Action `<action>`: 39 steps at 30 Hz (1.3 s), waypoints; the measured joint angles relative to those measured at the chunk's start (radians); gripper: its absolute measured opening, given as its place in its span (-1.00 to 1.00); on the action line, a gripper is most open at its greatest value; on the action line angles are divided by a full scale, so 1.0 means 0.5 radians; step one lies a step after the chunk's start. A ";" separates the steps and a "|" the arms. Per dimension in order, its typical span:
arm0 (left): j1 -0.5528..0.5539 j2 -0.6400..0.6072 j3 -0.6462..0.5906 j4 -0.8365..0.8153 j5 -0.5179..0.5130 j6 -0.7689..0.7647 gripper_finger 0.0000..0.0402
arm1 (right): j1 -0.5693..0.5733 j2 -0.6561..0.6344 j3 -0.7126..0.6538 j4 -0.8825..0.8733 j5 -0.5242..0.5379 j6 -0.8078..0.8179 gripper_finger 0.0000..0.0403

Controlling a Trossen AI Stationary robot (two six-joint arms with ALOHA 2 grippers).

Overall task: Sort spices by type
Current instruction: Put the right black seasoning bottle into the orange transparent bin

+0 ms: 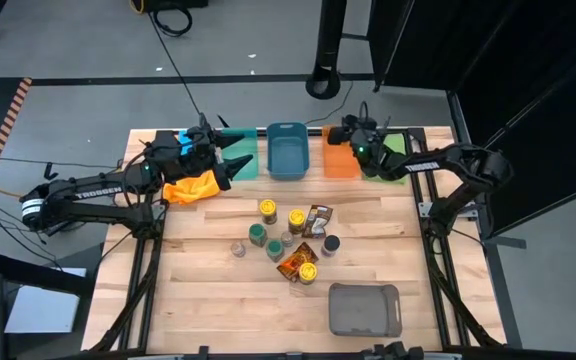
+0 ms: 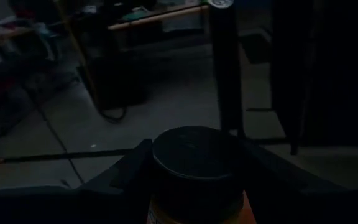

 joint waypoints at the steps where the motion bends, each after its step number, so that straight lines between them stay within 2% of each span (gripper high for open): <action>1: 0.000 0.000 0.000 0.000 0.000 0.000 0.84 | 0.010 0.000 -0.022 -0.001 0.034 0.031 0.04; 11: 0.000 0.000 0.000 0.000 0.001 0.002 0.84 | 0.005 0.026 -0.092 0.022 0.084 -0.010 0.04; 24: 0.000 0.001 -0.001 -0.066 0.002 0.048 0.84 | 0.072 0.266 -0.090 0.263 0.088 -0.171 0.04; 32: -0.001 0.001 -0.001 -0.085 0.001 0.079 0.84 | 0.090 0.314 -0.090 0.304 0.125 -0.288 0.04; 39: -0.001 0.001 -0.001 -0.110 -0.002 0.092 0.84 | 0.091 0.314 -0.090 0.271 -0.016 -0.444 0.11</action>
